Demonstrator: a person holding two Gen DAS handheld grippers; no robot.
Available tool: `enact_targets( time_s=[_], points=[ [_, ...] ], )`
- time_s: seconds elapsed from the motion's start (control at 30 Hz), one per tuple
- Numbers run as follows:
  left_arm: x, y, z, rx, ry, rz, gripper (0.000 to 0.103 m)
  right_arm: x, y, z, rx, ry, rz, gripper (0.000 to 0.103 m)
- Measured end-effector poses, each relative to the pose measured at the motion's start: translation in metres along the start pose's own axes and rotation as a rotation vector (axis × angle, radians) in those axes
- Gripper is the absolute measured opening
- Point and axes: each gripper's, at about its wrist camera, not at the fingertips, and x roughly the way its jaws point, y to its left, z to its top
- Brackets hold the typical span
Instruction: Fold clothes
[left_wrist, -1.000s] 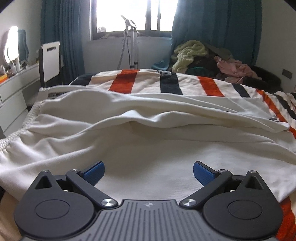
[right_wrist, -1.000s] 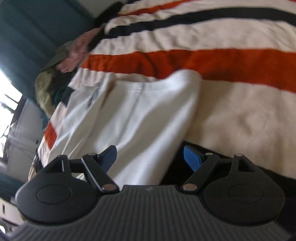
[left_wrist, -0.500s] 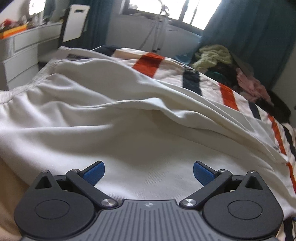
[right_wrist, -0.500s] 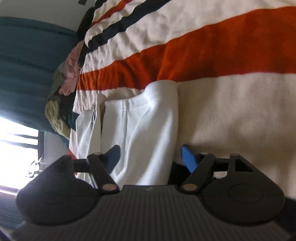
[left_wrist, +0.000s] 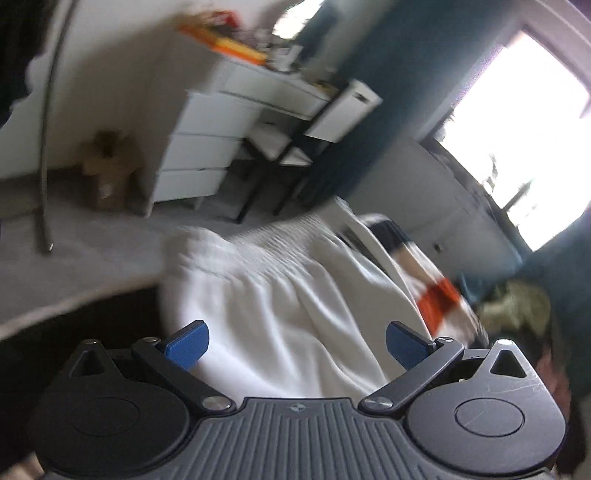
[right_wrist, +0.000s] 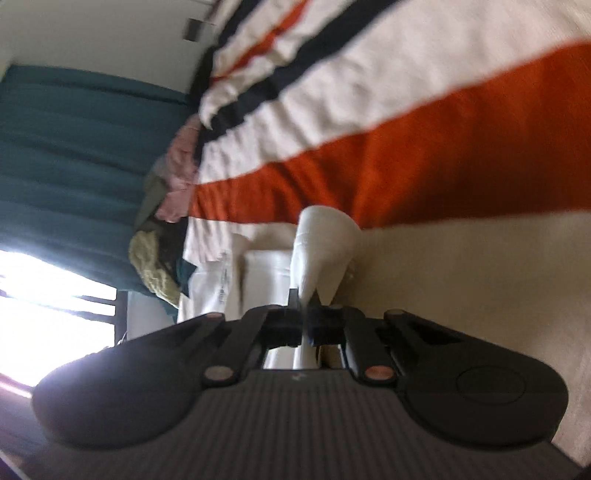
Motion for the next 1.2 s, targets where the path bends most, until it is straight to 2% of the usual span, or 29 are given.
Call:
enact_targets(
  time_s=[0.1, 0.17, 0.23, 0.3, 0.4, 0.47, 0.5, 0.53, 0.6, 0.73, 0.8, 0.87, 0.9, 0.93, 0.97, 1.07, 1.1, 1.13, 1.2],
  points=[
    [0.014, 0.032, 0.016, -0.078, 0.04, 0.043, 0.103, -0.002, -0.001, 0.0, 0.055, -0.026, 0.056, 0.006],
    [0.027, 0.049, 0.017, -0.133, 0.114, 0.038, 0.103, -0.001, -0.005, 0.0, 0.097, -0.018, 0.058, 0.006],
    [0.039, 0.064, 0.015, -0.235, 0.197, 0.005, 0.103, 0.002, -0.01, -0.001, 0.132, 0.007, 0.036, 0.008],
    [0.041, 0.068, 0.014, -0.288, 0.207, -0.008, 0.103, 0.002, -0.017, -0.002, 0.159, 0.028, 0.015, 0.008],
    [0.039, 0.063, 0.014, -0.259, 0.204, -0.041, 0.103, 0.003, -0.026, -0.004, 0.206, 0.048, -0.009, 0.009],
    [0.04, 0.063, 0.014, -0.266, 0.206, -0.091, 0.101, 0.004, -0.032, -0.006, 0.244, 0.06, -0.019, 0.011],
    [0.041, 0.064, 0.013, -0.28, 0.211, -0.119, 0.098, 0.005, -0.033, -0.008, 0.254, 0.07, -0.026, 0.018],
    [0.041, 0.067, 0.011, -0.304, 0.22, -0.138, 0.097, 0.007, -0.035, -0.01, 0.262, 0.081, -0.034, 0.034],
    [0.04, 0.072, 0.008, -0.349, 0.239, -0.171, 0.091, 0.009, -0.035, -0.014, 0.266, 0.101, -0.053, 0.05],
    [0.045, 0.074, 0.005, -0.363, 0.257, -0.15, 0.076, 0.01, -0.026, -0.019, 0.197, 0.099, -0.068, 0.053],
    [0.049, 0.073, 0.005, -0.361, 0.257, -0.13, 0.07, 0.01, -0.024, -0.018, 0.169, 0.071, -0.085, 0.052],
    [0.056, 0.076, 0.005, -0.374, 0.255, -0.113, 0.068, 0.01, -0.023, -0.016, 0.149, 0.042, -0.092, 0.042],
    [0.059, 0.077, 0.005, -0.381, 0.252, -0.106, 0.068, 0.01, -0.021, -0.014, 0.135, 0.025, -0.092, 0.014],
    [0.063, 0.076, 0.006, -0.383, 0.243, -0.096, 0.064, 0.008, -0.017, -0.013, 0.106, -0.002, -0.079, 0.006],
    [0.065, 0.075, 0.007, -0.373, 0.234, -0.077, 0.06, 0.005, -0.013, -0.011, 0.077, -0.029, -0.066, 0.006],
    [0.067, 0.07, 0.006, -0.328, 0.205, -0.04, 0.036, -0.004, 0.003, -0.013, 0.0, -0.093, 0.004, 0.005],
    [0.066, 0.071, 0.006, -0.326, 0.195, -0.039, 0.019, -0.008, 0.008, -0.016, -0.021, -0.11, 0.025, 0.005],
    [0.065, 0.073, 0.006, -0.332, 0.19, -0.047, 0.013, -0.012, 0.013, -0.018, -0.042, -0.127, 0.042, 0.005],
    [0.062, 0.077, 0.007, -0.345, 0.178, -0.063, 0.012, -0.02, 0.022, -0.022, -0.084, -0.157, 0.072, 0.005]
  ],
)
